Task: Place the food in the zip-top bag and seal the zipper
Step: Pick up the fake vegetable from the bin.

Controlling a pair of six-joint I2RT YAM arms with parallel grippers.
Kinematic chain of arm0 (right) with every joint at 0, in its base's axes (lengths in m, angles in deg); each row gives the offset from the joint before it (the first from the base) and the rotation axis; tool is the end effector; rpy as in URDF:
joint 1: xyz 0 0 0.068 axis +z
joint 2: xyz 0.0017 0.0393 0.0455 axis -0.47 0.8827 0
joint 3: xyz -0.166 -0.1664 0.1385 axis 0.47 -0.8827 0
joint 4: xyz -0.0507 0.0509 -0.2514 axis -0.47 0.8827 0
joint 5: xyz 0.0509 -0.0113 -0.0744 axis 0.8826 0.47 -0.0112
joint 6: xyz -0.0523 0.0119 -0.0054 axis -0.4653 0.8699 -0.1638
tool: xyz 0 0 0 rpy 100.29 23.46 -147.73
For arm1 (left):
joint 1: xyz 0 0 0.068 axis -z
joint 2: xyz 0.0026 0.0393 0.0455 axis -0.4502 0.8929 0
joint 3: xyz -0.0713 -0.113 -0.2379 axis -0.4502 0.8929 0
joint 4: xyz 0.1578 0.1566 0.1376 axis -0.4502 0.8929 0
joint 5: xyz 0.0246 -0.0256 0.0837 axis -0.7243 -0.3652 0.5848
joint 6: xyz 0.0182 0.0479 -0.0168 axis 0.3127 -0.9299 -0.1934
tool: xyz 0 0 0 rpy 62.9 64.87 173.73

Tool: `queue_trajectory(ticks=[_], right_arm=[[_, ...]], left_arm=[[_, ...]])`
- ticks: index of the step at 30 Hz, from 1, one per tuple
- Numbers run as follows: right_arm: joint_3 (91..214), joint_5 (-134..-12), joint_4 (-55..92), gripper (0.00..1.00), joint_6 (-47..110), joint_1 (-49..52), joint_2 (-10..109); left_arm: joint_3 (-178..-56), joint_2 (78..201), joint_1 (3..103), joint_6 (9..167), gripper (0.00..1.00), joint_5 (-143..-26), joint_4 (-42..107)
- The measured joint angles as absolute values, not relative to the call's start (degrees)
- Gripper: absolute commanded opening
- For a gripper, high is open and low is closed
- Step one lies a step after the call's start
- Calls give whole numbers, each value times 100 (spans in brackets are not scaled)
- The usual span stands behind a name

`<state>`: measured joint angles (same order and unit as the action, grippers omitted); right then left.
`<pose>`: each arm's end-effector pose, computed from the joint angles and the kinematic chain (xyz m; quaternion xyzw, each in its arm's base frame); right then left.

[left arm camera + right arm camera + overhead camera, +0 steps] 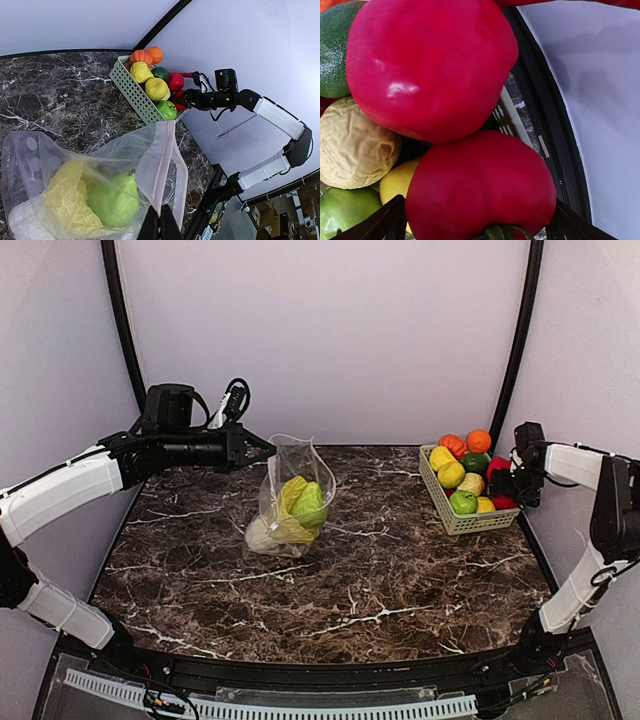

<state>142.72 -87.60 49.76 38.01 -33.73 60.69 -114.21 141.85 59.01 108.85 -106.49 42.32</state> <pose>0.3320 -0.0376 0.2287 0.1771 0.9440 -0.0402 0.2754 0.2568 -0.1833 0.3667 0.1541 0.7704 -0.4888 0.3794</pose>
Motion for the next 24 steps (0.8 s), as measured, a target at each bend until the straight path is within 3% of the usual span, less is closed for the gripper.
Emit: queue_trajectory(ticks=[8, 24], right_arm=[[14324, -8762, 4947, 81, 3738, -3373, 6128], [14333, -8721, 5000, 77, 3727, -3373, 6056]], left_arm=[[-11421, 14185, 5901, 10885, 1, -10651, 4232], [-11421, 14185, 5901, 10885, 1, -10653, 4232]])
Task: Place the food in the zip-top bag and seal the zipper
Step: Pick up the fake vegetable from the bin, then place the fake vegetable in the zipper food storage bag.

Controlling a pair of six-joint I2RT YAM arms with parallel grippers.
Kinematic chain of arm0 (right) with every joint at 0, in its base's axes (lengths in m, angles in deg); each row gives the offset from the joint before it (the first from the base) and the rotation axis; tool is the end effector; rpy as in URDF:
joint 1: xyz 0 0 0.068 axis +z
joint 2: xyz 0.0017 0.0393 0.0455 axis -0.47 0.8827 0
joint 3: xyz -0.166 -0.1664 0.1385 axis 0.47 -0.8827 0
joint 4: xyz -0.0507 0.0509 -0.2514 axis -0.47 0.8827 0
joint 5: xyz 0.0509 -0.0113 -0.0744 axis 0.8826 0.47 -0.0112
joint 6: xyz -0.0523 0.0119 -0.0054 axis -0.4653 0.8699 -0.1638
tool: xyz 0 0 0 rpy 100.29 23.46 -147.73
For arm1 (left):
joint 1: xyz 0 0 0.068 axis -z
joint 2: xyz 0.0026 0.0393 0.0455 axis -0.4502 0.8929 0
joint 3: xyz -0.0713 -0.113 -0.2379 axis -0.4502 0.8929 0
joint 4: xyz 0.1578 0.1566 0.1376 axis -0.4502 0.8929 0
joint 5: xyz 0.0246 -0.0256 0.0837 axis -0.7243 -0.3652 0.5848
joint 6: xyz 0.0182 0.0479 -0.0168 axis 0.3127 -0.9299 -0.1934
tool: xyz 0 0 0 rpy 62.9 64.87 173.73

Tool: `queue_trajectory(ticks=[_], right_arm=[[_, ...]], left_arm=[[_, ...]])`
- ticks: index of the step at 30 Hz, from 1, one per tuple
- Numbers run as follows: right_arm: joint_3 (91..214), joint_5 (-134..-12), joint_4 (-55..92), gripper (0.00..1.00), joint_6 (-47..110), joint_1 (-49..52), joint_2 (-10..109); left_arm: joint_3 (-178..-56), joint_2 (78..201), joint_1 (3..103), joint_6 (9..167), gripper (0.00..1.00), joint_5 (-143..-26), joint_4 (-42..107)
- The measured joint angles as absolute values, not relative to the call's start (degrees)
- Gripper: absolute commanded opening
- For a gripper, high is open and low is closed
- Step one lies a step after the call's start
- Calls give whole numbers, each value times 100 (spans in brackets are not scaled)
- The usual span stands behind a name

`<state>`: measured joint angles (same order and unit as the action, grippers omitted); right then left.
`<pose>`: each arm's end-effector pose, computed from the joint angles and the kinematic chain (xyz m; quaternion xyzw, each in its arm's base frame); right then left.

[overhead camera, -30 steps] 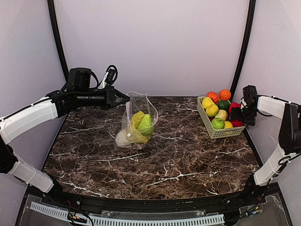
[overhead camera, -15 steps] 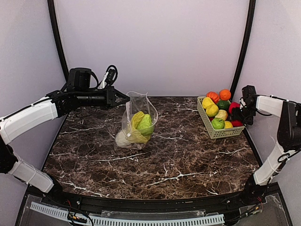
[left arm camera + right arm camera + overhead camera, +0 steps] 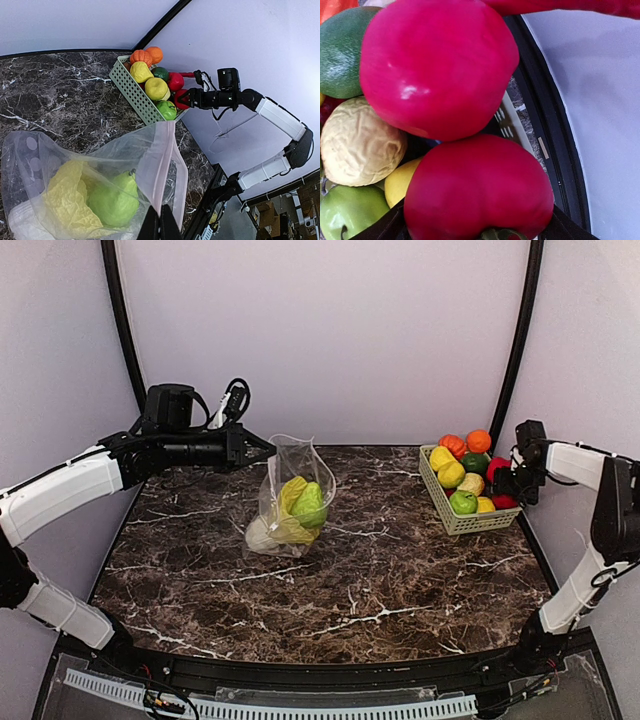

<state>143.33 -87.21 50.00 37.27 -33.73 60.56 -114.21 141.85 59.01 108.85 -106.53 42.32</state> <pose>0.3329 -0.0375 0.2324 0.1701 0.9443 -0.0384 0.2792 0.2568 -0.1833 0.3667 0.1543 0.7703 -0.4890 0.3792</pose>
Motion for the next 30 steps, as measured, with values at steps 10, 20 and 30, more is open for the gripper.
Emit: queue_trajectory(ticks=[10, 20, 30], right_arm=[[14176, -8244, 5199, 74, 3889, -3025, 4305], [14709, -6771, 5142, 73, 3937, -496, 3606], [16091, -6391, 4746, 72, 3600, 1919, 4563]], left_arm=[[-11421, 14185, 5901, 10896, 1, -10660, 4228], [-11421, 14185, 5901, 10957, 1, -10679, 4223], [-11421, 14185, 5901, 10977, 1, -10686, 4217]])
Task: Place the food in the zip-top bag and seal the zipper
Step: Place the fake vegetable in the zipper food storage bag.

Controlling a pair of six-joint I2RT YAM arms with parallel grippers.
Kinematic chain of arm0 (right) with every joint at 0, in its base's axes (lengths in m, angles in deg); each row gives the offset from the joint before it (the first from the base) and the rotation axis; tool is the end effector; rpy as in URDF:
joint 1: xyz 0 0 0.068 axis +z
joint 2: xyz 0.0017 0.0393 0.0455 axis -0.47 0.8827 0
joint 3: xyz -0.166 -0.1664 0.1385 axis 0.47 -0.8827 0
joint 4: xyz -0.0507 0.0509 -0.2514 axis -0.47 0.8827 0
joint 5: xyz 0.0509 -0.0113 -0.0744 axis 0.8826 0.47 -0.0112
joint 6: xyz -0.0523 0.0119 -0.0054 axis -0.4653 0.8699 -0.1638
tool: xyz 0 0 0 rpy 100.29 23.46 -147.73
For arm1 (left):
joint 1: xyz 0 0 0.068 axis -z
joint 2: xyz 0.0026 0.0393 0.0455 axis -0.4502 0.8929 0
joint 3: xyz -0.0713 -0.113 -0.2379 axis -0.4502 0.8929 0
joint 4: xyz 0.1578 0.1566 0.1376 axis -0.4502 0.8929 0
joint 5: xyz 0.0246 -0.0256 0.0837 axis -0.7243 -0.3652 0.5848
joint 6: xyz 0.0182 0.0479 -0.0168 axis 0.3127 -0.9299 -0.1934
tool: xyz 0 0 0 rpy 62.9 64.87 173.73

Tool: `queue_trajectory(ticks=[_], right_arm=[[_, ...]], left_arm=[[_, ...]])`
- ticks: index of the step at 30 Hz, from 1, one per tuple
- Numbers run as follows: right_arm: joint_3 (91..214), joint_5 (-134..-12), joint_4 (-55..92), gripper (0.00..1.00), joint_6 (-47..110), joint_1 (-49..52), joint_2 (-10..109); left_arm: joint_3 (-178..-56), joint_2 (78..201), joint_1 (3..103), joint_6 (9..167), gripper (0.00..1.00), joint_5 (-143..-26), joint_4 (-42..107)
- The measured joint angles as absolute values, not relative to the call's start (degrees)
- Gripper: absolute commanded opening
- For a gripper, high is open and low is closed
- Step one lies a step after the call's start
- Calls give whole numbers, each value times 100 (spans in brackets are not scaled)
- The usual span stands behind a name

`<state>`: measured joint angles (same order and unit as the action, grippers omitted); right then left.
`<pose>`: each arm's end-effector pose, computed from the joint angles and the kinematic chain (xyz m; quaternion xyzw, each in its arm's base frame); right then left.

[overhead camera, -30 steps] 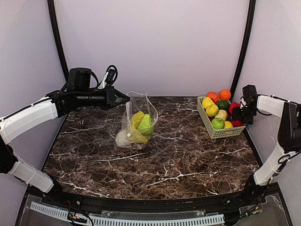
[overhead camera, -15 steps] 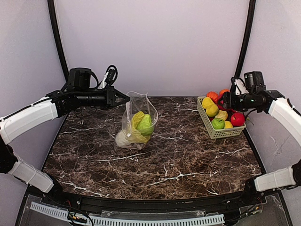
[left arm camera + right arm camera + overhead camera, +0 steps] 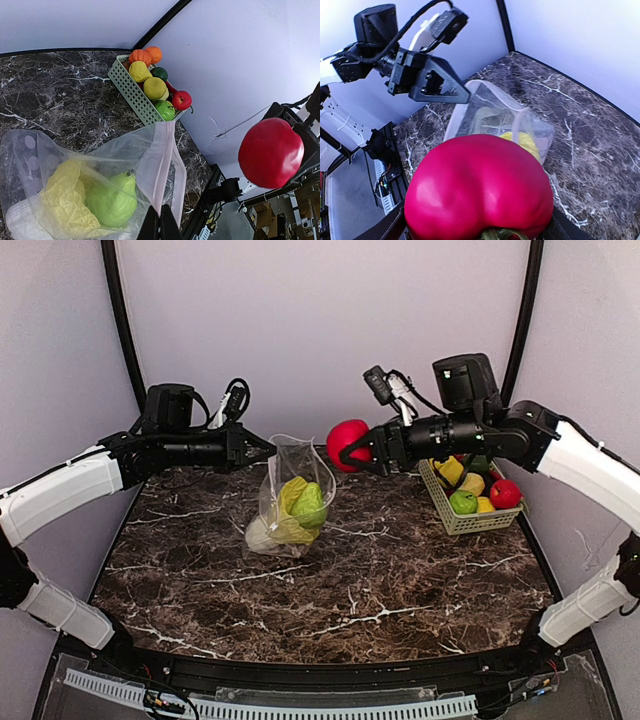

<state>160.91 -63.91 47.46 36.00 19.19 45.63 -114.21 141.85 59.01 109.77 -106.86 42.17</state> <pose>0.1947 0.2253 0.4176 -0.3288 0.7601 0.3737 0.4178 0.2567 -0.1835 0.3670 0.1501 0.7702 -0.4940 0.3746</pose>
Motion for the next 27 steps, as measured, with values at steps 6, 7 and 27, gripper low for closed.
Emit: queue_trajectory(ticks=[6, 7, 27], right_arm=[[16696, -6565, 4825, 71, 3473, 2428, 5553], [16762, -6609, 4840, 71, 3458, 2459, 5669], [18473, -7905, 5785, 80, 3528, 2865, 7599]], left_arm=[[-11421, 14185, 5901, 10977, 1, -10686, 4215], [-11421, 14185, 5901, 10975, 1, -10686, 4217], [-11421, 14185, 5901, 10975, 1, -10684, 4217]])
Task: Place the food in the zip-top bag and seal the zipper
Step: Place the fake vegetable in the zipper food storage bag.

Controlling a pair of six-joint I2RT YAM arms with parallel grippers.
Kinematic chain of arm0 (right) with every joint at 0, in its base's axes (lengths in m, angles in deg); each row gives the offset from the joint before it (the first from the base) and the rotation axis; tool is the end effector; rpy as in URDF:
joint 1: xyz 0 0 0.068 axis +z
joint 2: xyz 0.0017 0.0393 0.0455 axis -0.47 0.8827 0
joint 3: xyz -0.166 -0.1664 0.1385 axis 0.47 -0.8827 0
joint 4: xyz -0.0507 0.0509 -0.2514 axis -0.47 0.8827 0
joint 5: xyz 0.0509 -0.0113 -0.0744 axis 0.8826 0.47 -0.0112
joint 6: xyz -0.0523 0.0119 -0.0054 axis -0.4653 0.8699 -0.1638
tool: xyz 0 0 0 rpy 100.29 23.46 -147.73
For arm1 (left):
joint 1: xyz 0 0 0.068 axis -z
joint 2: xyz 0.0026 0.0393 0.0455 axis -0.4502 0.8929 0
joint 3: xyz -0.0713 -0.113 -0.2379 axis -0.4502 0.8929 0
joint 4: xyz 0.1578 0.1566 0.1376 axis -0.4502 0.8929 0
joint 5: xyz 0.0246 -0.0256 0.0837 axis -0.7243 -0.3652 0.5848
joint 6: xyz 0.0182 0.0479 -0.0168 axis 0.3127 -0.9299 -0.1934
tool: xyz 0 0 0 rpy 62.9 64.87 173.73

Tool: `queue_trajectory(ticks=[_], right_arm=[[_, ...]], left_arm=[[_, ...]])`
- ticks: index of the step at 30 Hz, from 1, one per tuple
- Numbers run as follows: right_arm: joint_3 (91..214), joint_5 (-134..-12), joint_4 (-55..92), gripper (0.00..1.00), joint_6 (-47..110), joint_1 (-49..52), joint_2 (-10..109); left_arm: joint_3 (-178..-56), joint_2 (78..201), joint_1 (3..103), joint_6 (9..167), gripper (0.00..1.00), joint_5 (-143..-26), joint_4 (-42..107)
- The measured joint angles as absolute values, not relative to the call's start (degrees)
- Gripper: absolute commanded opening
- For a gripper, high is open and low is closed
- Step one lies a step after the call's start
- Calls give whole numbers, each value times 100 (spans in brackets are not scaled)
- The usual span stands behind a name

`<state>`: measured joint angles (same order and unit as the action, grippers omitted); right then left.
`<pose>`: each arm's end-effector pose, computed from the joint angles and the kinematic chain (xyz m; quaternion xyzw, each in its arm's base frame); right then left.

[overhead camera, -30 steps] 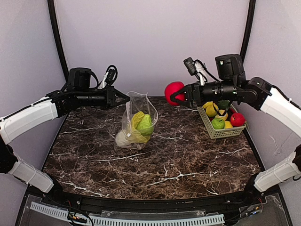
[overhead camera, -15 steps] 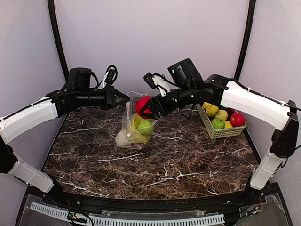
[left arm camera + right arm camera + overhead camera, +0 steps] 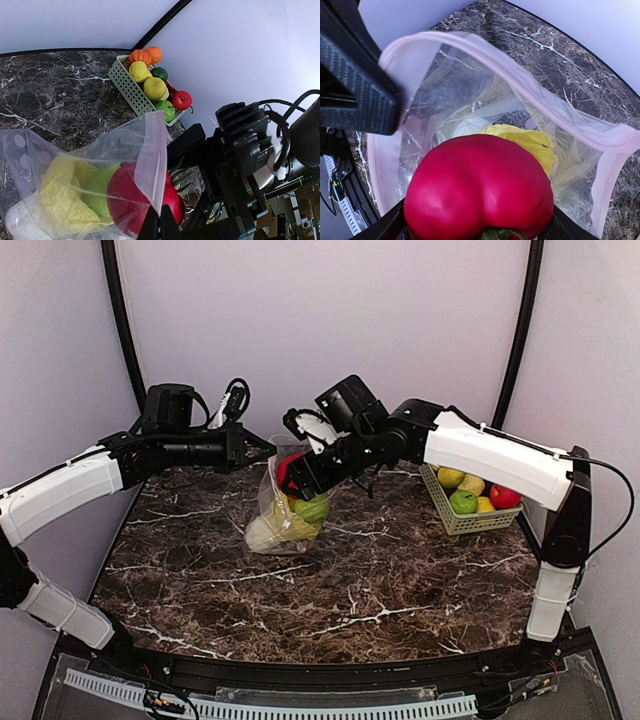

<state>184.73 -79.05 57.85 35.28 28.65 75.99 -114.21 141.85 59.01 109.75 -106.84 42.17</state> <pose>0.2349 0.3588 0.3560 -0.3579 0.8316 0.2459 0.3463 0.2567 -0.1835 0.3670 0.1502 0.7702 -0.4938 0.3748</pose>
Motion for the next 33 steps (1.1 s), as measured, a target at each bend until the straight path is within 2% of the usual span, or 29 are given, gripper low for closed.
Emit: queue_trajectory(ticks=[9, 25, 33], right_arm=[[18600, -8235, 5903, 92, 3626, 2891, 7743], [18641, -8251, 5900, 94, 3572, 2900, 7726], [17909, -8198, 5732, 99, 3550, 2905, 6548]], left_arm=[[-11421, 14185, 5901, 10972, 1, -10681, 4217], [-11421, 14185, 5901, 10972, 1, -10677, 4217], [-11421, 14185, 5901, 10970, 1, -10651, 4217]])
